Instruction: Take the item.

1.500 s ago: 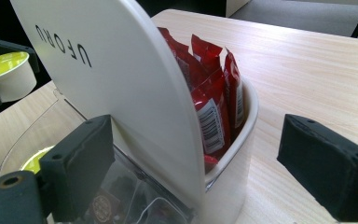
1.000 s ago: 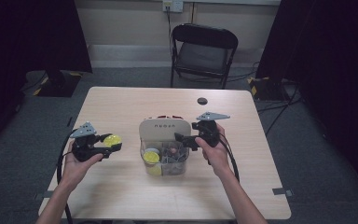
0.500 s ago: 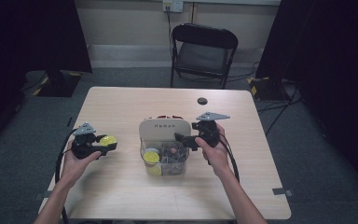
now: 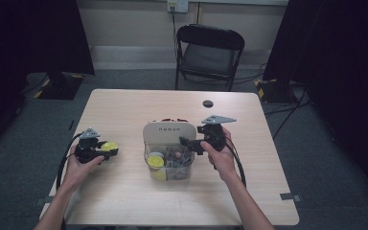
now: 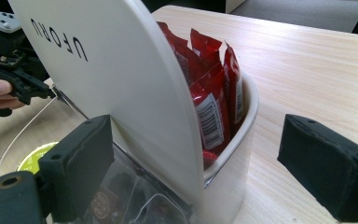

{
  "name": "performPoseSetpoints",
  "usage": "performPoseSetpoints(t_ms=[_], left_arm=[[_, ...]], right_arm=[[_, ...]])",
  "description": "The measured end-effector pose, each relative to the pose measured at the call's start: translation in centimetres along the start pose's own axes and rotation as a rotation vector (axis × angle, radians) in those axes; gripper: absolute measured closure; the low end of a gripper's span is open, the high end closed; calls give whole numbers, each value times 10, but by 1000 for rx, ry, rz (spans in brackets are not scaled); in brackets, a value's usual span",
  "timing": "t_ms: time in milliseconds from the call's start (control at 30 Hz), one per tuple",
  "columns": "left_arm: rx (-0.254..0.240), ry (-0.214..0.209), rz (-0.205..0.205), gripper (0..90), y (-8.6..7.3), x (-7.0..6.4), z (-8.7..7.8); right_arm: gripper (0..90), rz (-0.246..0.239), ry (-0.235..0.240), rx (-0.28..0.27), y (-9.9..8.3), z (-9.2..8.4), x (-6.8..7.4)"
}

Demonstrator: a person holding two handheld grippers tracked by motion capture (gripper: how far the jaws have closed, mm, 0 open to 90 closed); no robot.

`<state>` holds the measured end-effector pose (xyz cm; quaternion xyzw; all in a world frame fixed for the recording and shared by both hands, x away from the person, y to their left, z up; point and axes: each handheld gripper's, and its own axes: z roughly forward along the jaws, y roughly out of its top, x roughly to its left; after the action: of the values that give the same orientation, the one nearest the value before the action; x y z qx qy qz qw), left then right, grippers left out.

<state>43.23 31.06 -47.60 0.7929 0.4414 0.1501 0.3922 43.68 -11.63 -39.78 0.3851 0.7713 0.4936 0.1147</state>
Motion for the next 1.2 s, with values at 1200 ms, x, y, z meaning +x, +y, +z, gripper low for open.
performPoseSetpoints(t_ms=[1200], left_arm=[[21,8,-63,202,-8,3,10]], right_arm=[[100,-3,-5,1,-1,-1,0]])
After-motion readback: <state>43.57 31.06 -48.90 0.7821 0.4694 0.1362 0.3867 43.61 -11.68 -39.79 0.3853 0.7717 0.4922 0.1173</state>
